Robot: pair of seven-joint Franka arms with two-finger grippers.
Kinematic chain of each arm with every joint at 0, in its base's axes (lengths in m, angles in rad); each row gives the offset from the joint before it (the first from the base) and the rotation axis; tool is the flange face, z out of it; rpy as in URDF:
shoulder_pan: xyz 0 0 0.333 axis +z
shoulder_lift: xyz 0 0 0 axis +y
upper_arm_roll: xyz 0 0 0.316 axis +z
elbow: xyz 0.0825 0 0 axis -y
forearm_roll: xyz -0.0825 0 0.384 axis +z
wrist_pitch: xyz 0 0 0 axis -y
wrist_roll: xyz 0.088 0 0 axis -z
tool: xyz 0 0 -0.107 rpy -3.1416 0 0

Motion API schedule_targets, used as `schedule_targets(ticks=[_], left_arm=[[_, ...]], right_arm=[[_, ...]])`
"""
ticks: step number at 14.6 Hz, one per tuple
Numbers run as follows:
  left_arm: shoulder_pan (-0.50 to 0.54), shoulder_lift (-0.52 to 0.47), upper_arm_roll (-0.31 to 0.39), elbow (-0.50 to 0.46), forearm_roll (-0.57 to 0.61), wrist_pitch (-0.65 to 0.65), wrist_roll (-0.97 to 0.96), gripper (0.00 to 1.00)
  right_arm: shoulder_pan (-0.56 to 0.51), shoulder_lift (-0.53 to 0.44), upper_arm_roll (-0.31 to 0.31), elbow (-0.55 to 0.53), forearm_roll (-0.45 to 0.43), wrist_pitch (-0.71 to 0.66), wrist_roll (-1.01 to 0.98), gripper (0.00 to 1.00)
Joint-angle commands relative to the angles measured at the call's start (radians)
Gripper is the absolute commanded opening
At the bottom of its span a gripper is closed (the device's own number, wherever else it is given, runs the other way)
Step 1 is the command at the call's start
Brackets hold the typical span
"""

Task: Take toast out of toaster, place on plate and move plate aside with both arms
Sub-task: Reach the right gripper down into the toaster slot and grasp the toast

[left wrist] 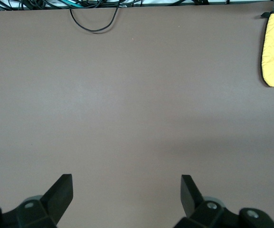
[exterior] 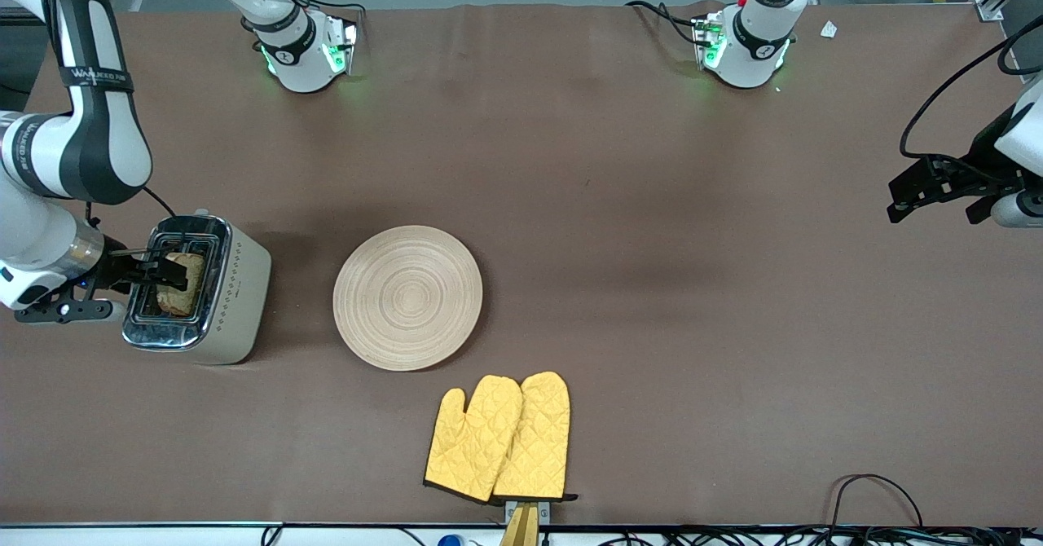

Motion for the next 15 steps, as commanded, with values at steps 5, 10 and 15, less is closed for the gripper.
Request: schedule_targets(ticks=[5, 10, 15], left_arm=[[-0.002, -0.014, 0.000, -0.010, 0.022, 0.001, -0.019, 1.00], [-0.001, -0.014, -0.001, -0.010, 0.022, 0.001, -0.017, 1.00], [0.001, -0.014, -0.001, -0.010, 0.022, 0.001, -0.017, 1.00]], right_arm=[[-0.009, -0.023, 0.011, -0.072, -0.003, -0.009, -0.017, 0.49], [-0.005, -0.023, 0.013, -0.063, 0.001, -0.036, -0.006, 0.00], [-0.001, -0.052, 0.019, 0.053, 0.048, -0.155, -0.063, 0.00]])
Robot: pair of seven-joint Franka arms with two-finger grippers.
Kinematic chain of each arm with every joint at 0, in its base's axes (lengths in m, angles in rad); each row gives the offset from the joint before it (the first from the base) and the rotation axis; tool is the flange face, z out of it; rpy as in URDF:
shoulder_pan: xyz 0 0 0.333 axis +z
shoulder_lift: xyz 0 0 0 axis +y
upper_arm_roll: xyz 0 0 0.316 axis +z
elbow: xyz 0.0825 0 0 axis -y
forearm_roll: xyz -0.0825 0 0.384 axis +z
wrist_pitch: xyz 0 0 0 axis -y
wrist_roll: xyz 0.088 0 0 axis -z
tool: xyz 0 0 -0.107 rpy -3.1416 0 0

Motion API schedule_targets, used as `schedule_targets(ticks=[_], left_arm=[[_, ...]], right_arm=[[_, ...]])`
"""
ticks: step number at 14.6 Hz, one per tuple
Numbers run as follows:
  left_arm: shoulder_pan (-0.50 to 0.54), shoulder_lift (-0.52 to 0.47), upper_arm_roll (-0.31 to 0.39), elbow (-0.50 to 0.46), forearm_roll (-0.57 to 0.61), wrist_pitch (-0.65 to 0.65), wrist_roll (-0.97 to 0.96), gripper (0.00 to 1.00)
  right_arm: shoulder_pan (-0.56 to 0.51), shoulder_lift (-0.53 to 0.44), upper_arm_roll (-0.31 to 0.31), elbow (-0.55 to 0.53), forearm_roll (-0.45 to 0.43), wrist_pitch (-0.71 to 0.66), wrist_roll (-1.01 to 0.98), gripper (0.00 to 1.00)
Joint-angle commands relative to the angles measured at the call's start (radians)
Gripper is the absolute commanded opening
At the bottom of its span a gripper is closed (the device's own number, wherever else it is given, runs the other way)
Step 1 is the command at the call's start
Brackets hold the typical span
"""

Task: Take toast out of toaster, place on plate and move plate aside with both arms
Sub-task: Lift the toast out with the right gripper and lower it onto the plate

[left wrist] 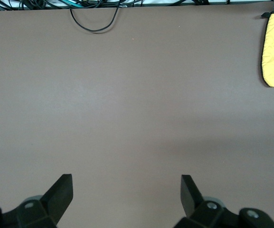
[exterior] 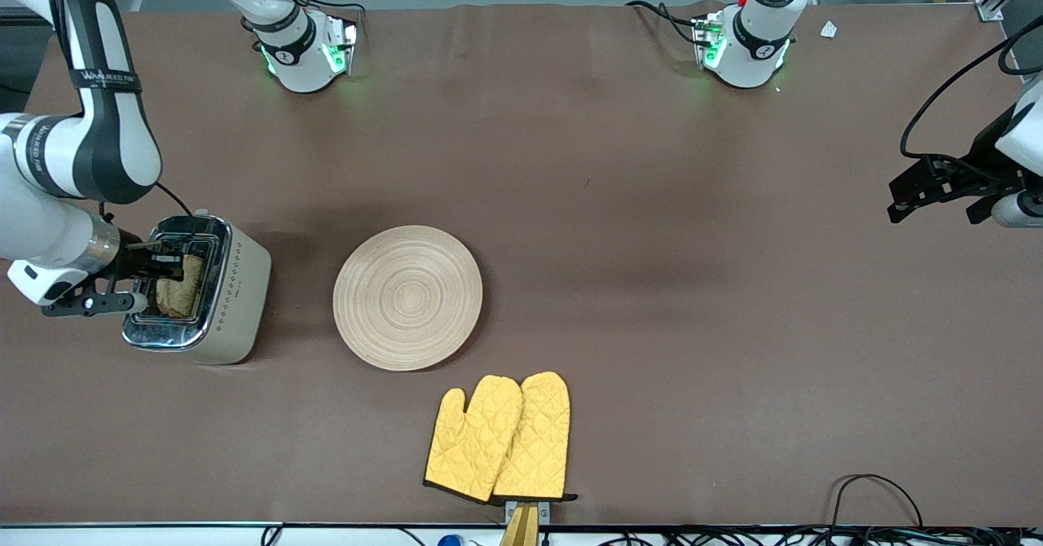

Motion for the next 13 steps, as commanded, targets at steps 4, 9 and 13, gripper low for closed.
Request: schedule_targets(ticks=[4, 9, 13], left_arm=[[0.000, -0.014, -0.001, -0.009, 0.022, 0.001, -0.017, 1.00], [0.000, -0.014, -0.001, -0.009, 0.022, 0.001, -0.017, 1.00], [0.000, -0.014, -0.001, -0.009, 0.022, 0.001, -0.017, 1.00]], right_arm=[[0.009, -0.074, 0.011, 0.263, 0.100, -0.337, -0.031, 0.00], [0.138, -0.080, 0.010, 0.352, 0.163, -0.451, 0.136, 0.00], [0.242, -0.062, 0.008, 0.342, 0.169, -0.369, 0.285, 0.00]])
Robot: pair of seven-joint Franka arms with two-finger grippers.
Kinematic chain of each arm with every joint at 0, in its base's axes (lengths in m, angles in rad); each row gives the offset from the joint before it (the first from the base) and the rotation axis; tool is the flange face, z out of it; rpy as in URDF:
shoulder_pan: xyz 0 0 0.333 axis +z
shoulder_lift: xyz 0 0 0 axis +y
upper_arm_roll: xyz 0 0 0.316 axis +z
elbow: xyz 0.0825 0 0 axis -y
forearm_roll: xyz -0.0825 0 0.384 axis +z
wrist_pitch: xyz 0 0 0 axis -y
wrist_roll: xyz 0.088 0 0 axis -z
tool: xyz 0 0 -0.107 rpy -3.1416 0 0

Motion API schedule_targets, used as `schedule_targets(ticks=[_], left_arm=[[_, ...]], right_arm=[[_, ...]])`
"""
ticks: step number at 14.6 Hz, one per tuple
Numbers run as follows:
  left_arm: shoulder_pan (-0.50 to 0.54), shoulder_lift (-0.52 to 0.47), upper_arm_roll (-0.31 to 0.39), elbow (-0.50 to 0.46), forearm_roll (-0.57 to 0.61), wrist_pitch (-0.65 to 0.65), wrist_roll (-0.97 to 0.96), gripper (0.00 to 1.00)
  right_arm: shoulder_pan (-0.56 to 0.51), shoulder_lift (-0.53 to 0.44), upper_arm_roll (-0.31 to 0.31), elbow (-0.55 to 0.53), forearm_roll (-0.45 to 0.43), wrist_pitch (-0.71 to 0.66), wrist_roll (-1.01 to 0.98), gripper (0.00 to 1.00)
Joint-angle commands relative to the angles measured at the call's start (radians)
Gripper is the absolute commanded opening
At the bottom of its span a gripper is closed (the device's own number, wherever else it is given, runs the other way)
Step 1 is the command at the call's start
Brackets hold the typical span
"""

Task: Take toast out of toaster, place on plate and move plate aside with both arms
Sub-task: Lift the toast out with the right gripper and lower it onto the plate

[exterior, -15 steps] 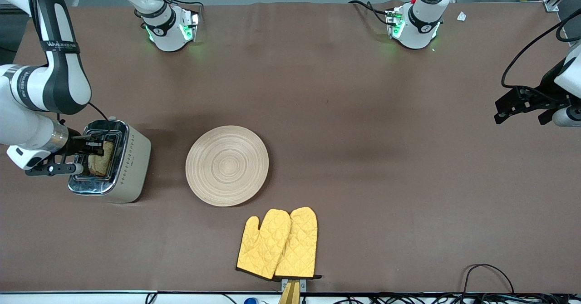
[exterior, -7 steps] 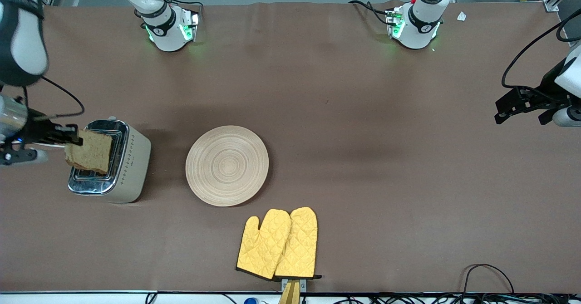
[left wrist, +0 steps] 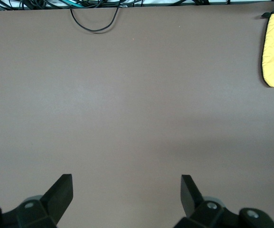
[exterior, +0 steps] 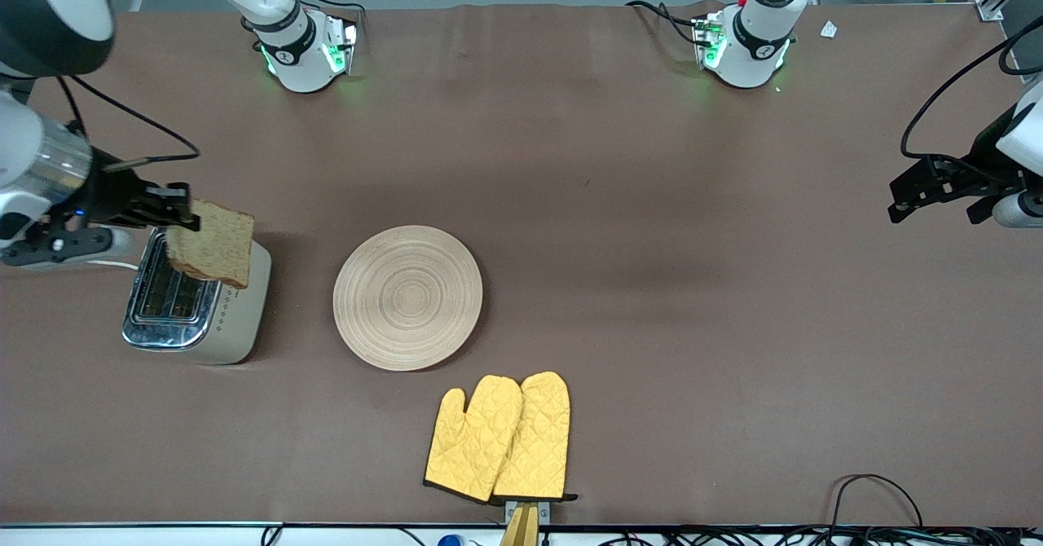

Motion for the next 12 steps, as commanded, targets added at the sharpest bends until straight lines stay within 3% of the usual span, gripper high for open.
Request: schedule_targets(ticks=[1, 4, 7, 12], left_arm=[[-0.001, -0.014, -0.002, -0.009, 0.022, 0.001, -0.017, 1.00], [-0.001, -0.014, -0.002, -0.009, 0.022, 0.001, -0.017, 1.00], [-0.002, -0.014, 0.000, -0.009, 0.022, 0.001, -0.019, 1.00], [0.001, -0.013, -0.002, -0.009, 0.022, 0.001, -0.017, 1.00]], right_arm=[[0.061, 0.016, -0.008, -0.017, 0.026, 0.050, 0.109, 0.00], [0.095, 0.038, -0.008, -0.120, 0.049, 0.154, 0.138, 0.00], [0.121, 0.040, -0.008, -0.253, 0.145, 0.326, 0.150, 0.00], [0.251, 0.107, -0.008, -0.284, 0.155, 0.458, 0.291, 0.00]])
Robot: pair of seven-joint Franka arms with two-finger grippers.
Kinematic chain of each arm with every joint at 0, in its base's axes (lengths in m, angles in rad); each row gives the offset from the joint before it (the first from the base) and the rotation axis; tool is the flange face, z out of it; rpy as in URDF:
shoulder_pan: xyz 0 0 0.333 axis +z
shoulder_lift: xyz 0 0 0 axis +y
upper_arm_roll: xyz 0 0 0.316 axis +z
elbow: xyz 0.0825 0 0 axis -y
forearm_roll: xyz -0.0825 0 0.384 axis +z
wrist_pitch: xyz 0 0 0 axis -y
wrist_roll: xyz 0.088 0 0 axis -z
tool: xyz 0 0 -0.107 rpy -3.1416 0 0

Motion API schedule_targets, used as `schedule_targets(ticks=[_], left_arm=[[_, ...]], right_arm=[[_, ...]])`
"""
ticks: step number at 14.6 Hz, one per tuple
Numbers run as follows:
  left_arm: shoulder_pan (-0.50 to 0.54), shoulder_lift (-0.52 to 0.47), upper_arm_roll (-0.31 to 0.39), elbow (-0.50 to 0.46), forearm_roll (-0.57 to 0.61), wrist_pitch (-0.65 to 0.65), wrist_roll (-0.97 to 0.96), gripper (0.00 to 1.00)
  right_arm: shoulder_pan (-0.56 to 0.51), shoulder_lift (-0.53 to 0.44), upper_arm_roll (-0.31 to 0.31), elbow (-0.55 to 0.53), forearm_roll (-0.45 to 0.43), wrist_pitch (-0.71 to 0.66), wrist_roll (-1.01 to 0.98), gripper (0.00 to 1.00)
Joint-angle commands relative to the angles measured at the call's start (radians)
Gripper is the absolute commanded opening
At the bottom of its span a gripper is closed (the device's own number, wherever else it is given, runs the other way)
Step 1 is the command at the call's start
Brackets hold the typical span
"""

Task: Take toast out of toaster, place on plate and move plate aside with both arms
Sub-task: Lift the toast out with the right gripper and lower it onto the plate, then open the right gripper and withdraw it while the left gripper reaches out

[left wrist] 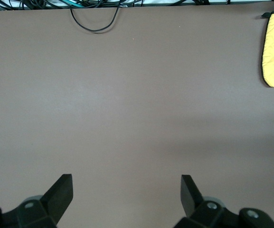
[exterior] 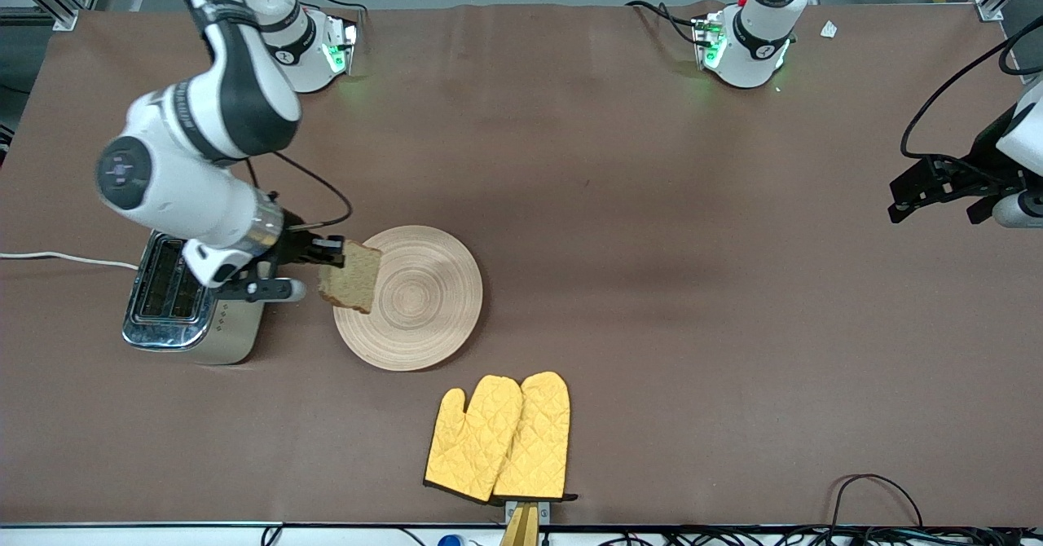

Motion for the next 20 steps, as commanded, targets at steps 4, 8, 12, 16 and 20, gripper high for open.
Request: schedule_targets(ticks=[4, 8, 12, 16, 20], left_arm=[[0.000, -0.013, 0.000, -0.009, 0.022, 0.001, -0.017, 1.00], [0.000, -0.013, -0.002, -0.009, 0.022, 0.001, -0.017, 1.00], [-0.004, -0.013, 0.000, -0.009, 0.022, 0.001, -0.020, 1.00], [0.000, -0.013, 0.000, -0.009, 0.022, 0.002, -0.019, 1.00], [-0.003, -0.011, 0.000, -0.009, 0.022, 0.002, -0.020, 1.00]], right_arm=[[0.104, 0.029, -0.008, -0.149, 0.039, 0.248, 0.077, 0.00], [0.116, 0.076, -0.008, -0.200, 0.080, 0.344, 0.074, 0.00], [0.101, 0.076, -0.008, -0.238, 0.082, 0.368, 0.016, 0.00], [0.031, 0.076, -0.008, -0.274, 0.082, 0.370, -0.096, 0.00], [-0.008, 0.098, -0.008, -0.297, 0.082, 0.384, -0.153, 0.00]])
